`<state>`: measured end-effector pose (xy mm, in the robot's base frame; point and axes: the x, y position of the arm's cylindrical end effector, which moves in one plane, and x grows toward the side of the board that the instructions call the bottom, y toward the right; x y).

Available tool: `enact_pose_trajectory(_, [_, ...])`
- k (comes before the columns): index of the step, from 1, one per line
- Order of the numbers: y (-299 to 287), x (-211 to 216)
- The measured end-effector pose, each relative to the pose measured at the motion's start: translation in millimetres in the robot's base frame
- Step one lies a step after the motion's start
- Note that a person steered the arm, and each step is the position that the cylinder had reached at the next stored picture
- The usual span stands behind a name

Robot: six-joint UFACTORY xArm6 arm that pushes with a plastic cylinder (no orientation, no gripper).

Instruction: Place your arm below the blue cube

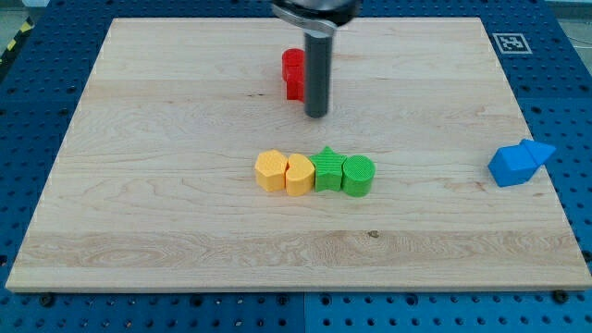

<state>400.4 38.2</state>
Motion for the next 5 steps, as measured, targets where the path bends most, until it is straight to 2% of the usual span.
enact_pose_trajectory(2, [81, 22])
enact_pose_trajectory(4, [118, 90])
enact_pose_trajectory(5, [163, 129])
